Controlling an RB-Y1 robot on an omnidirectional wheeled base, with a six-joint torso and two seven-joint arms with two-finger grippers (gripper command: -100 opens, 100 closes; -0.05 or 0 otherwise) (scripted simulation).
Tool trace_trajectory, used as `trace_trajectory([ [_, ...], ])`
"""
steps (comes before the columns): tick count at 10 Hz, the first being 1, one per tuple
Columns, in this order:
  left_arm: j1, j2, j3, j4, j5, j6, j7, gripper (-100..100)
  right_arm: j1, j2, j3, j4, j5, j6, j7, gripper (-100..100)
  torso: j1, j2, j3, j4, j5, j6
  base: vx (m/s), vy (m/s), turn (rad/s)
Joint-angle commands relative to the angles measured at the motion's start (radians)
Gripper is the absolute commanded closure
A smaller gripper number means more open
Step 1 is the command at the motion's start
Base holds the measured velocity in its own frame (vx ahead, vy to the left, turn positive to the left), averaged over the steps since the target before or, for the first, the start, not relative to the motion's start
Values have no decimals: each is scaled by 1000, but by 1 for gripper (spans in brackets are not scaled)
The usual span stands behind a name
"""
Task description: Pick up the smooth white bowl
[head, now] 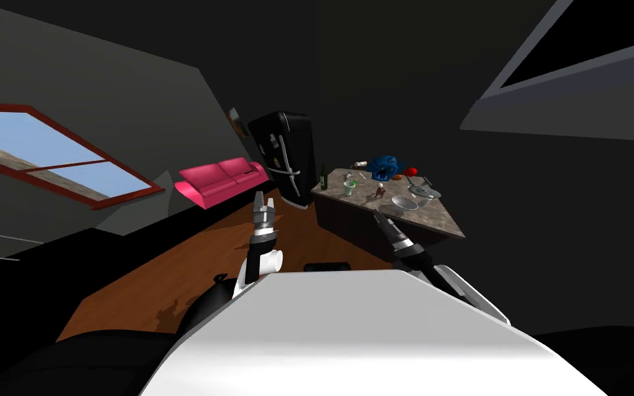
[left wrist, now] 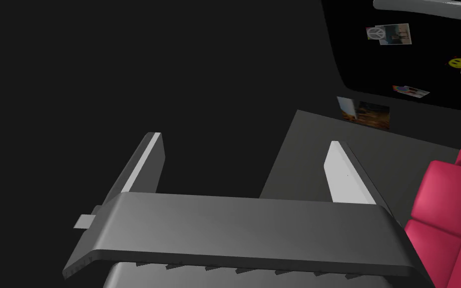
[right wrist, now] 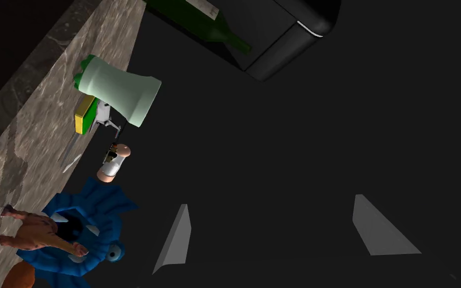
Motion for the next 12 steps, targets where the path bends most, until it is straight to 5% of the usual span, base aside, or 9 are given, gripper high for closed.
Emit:
trace_trajectory([
  [1,0,0,0,0,0,0,0,0,14,-41,0,11,3,13,-5,-100,0,0,0,0,0,0,-25,96,75],
  [12,0,0,0,0,0,0,0,0,136,-329,21,250,51,90,1,-100,-3,1,1,0,0,1,-16,67,156],
])
